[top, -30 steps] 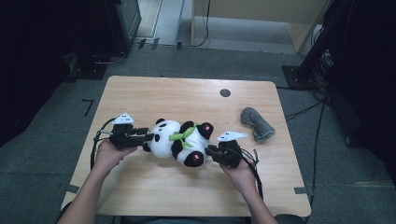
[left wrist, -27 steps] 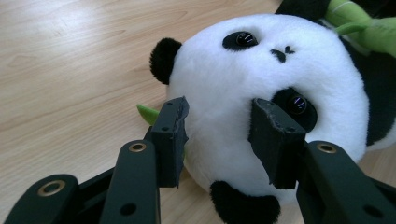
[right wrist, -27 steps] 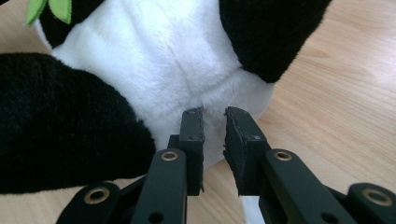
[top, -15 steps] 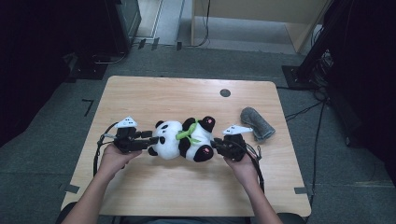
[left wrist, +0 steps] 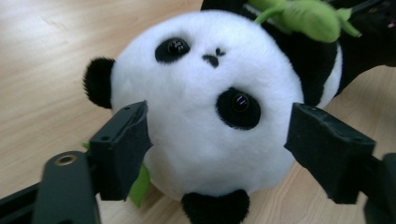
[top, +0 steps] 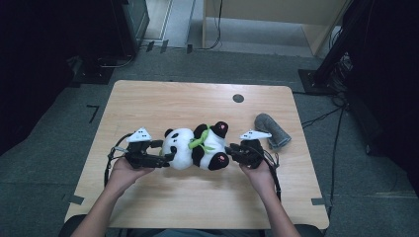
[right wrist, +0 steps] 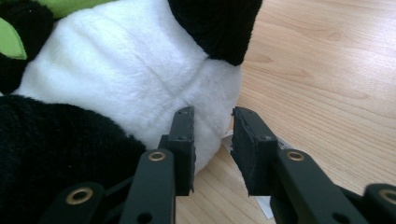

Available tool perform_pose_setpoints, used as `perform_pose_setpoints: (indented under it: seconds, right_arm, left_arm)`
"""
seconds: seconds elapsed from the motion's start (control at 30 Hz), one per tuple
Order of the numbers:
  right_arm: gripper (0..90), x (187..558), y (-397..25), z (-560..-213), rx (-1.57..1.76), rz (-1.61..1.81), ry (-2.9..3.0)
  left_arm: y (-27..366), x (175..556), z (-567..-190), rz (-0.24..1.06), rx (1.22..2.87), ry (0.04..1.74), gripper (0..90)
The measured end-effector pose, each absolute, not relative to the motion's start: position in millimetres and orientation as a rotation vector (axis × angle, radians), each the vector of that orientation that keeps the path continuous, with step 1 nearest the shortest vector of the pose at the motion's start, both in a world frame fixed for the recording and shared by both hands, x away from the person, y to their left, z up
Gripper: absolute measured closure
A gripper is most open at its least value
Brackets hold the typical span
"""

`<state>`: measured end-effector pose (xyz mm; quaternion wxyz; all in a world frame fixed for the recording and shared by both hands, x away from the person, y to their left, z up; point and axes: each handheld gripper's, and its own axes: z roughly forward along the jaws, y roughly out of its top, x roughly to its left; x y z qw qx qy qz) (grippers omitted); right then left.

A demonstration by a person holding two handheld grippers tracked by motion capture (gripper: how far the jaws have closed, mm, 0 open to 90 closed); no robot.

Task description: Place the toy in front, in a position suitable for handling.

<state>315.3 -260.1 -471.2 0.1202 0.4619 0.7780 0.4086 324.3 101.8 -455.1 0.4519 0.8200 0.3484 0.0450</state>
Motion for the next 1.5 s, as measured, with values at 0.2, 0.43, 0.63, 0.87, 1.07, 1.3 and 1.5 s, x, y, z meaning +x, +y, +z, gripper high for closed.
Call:
perform_pose_setpoints:
  seconds: [0.2,0.43,0.63,0.87,1.07,1.3,1.5]
  right_arm:
    - [55.9,317,-264,-471,1.368,1.211,2.257]
    - [38.2,322,-267,-467,1.388,1.226,2.234]
    - [28.3,323,-273,-460,1.333,1.253,2.181]
    - [29.8,330,-286,-461,1.353,1.227,2.144]
    - [32.0,341,-295,-460,1.363,1.184,2.138]
    - [33.3,351,-310,-458,1.375,1.160,2.097]
    - [32.6,366,-322,-455,1.398,1.109,2.062]
  left_arm:
    - [98,331,-471,0.087,2.034,0.894,11.8]
    - [100,332,-480,0.066,1.996,0.867,9.0]
    - [95,331,-488,0.083,2.051,0.843,3.4]
    - [99,333,-488,0.042,2.029,0.848,13.8]
    - [100,334,-489,0.032,2.013,0.865,19.1]
    - [99,333,-486,0.053,2.029,0.856,21.1]
    - [98,331,-485,0.066,2.040,0.852,21.3]
